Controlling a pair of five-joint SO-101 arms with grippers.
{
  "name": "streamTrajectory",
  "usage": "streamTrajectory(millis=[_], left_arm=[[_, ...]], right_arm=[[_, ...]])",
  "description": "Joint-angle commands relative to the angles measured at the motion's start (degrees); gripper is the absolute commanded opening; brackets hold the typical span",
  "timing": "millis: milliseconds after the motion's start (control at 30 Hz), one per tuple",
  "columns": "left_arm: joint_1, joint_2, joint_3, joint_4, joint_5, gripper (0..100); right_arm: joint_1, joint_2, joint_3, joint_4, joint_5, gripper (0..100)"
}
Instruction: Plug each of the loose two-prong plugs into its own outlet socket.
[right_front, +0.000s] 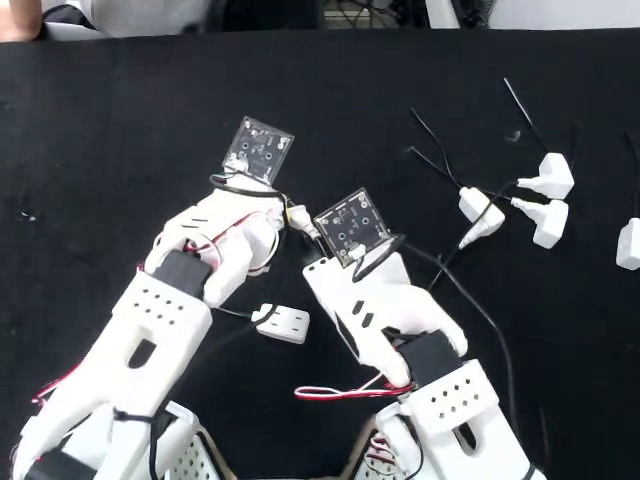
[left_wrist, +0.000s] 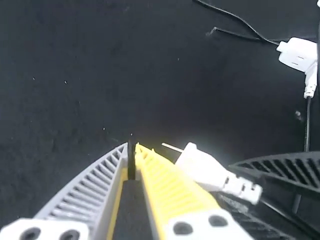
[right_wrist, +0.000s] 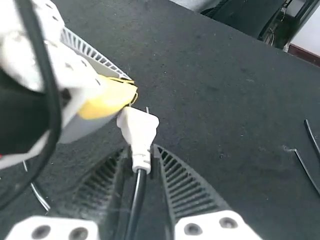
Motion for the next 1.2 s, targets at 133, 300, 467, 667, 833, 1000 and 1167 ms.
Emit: streamTrajectory(millis=[133,300,467,667,833,1000,1167], left_arm=[[-4.4,-2.9,-5.4,-2.3,-1.9,3],[-1.5,5.5,-9.1,-2.2,-1.8,3],[-1.3,9.5,-12.7,-2.0,-1.8,3],[-1.2,9.0,-12.5,-0.1,-1.8,3],[1.5,9.1,-10.7,-0.1,-0.7,3],[1.7,8.9,-9.2,0.0,-0.7,3],[1.6,8.5,-6.3,0.0,-0.8,3]], right_arm=[[-0.6,-2.0,-0.4,0.2,0.4,1.1],[-0.7,-2.1,-0.4,0.2,0.4,1.1],[-0.7,-2.2,0.1,0.2,0.4,1.1],[-0.7,-2.2,0.0,0.2,0.4,1.1],[-0.7,-2.2,0.0,0.2,0.4,1.1],[-0.7,-2.2,0.0,0.2,0.4,1.1],[-0.7,-2.2,0.0,0.2,0.4,1.1]])
